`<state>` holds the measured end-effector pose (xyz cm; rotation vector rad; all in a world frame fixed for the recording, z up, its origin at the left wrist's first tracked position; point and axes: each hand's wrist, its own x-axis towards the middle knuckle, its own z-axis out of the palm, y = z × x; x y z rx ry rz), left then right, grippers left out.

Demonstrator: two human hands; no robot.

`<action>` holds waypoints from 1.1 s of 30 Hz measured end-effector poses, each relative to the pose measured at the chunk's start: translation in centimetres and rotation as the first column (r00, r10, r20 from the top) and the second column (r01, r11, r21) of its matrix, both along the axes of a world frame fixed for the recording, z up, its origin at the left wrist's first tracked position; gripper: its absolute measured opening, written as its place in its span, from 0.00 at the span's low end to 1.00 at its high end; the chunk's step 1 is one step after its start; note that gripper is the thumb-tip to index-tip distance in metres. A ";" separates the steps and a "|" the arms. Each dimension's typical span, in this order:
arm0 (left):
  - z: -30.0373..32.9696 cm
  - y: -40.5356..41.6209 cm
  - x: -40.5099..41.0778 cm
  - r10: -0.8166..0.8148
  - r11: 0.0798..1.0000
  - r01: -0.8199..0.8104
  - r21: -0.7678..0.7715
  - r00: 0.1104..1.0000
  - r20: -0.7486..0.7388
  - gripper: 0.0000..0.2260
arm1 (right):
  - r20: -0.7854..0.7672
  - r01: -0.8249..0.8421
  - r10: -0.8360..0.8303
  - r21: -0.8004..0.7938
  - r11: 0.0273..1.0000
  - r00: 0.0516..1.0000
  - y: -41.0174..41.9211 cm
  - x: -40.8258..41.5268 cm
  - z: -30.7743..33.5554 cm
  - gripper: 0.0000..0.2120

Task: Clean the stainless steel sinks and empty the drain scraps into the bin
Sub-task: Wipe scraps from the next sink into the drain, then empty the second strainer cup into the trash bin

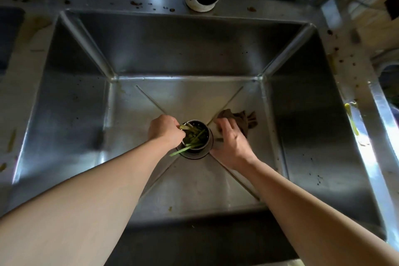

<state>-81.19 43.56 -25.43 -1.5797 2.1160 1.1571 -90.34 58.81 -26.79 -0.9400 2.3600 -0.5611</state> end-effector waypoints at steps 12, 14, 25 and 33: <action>11.7 -1.5 0.3 -0.067 0.997 0.073 0.018 0.973 -0.221 0.09 | 0.162 0.246 -0.211 -0.243 0.938 0.964 -1.9 3.8 9.2 0.48; 13.4 -1.3 0.7 -0.100 0.994 0.107 0.017 0.967 -0.233 0.08 | 0.157 0.289 -0.252 -0.296 0.911 0.955 -1.7 4.6 10.5 0.46; 18.8 1.5 2.6 -0.221 0.965 0.256 0.049 0.904 -0.367 0.05 | 0.133 0.412 -0.397 -0.454 0.790 0.908 1.6 7.7 16.0 0.36; 21.0 5.4 4.0 -0.254 0.947 0.310 0.080 0.879 -0.404 0.07 | 0.146 0.492 -0.486 -0.477 0.728 0.862 8.0 10.2 19.1 0.35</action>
